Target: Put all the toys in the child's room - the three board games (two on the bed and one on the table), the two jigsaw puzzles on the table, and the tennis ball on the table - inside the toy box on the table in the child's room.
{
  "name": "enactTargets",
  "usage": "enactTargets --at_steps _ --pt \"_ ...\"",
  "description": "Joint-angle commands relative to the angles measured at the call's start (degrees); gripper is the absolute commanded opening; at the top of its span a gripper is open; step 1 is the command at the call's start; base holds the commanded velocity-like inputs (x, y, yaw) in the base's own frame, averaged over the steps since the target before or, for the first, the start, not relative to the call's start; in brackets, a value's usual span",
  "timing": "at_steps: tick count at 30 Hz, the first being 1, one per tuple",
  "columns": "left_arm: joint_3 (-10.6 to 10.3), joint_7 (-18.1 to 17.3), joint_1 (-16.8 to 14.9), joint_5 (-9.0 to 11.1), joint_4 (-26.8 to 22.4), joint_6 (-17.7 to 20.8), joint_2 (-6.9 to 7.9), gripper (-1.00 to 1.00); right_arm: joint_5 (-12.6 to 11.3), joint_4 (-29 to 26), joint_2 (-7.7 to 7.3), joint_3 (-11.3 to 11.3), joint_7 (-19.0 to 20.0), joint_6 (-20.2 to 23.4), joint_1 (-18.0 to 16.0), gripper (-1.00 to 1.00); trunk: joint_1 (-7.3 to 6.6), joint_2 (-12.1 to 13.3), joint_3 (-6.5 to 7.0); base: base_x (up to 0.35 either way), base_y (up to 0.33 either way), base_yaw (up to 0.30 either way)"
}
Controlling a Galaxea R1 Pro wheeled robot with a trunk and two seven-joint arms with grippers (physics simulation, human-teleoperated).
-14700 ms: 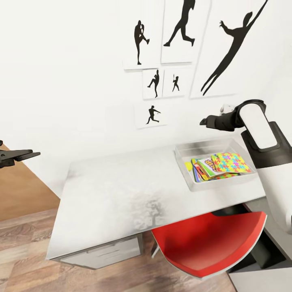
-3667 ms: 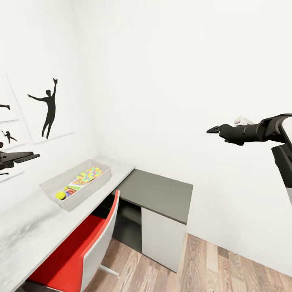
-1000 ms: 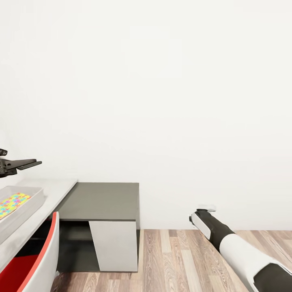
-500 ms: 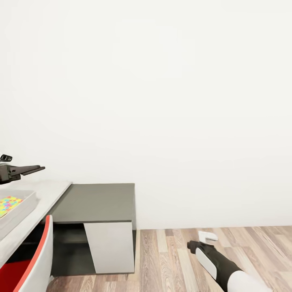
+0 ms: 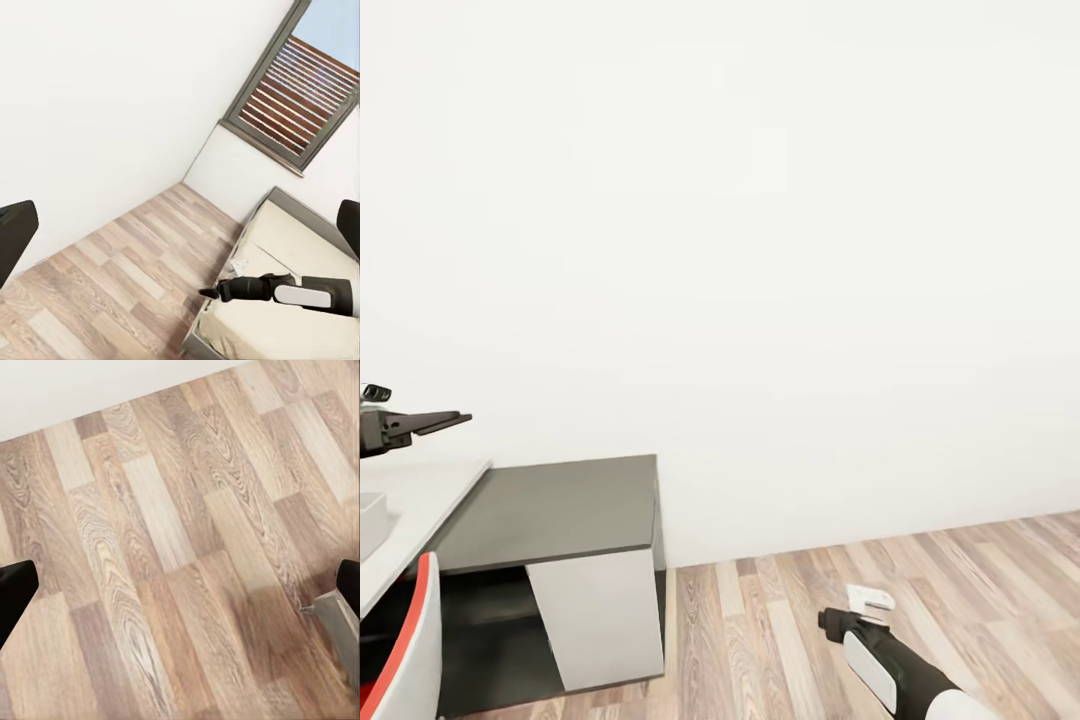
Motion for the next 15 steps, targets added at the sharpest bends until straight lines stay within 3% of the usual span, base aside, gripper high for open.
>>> enactTargets --at_steps 1,9,15 --pt "-0.01 -0.21 0.13 0.02 -0.01 0.59 0.01 1.00 -0.35 0.03 -0.07 0.48 -0.41 -0.05 0.00 1.00 0.01 -0.05 0.00 -0.115 0.000 -0.247" --pt "-0.02 -0.21 1.38 -0.01 -0.01 0.52 -0.28 1.00 -0.32 1.35 0.14 0.58 -0.33 -1.54 0.17 1.00 0.01 -0.05 0.08 -0.149 -0.116 -0.100" --pt "-0.02 -0.21 2.38 -0.01 -0.01 0.51 -0.96 1.00 -0.29 1.58 1.52 0.59 -0.32 -1.78 0.22 1.00 0.01 -0.05 0.09 -0.088 -0.099 -0.017"
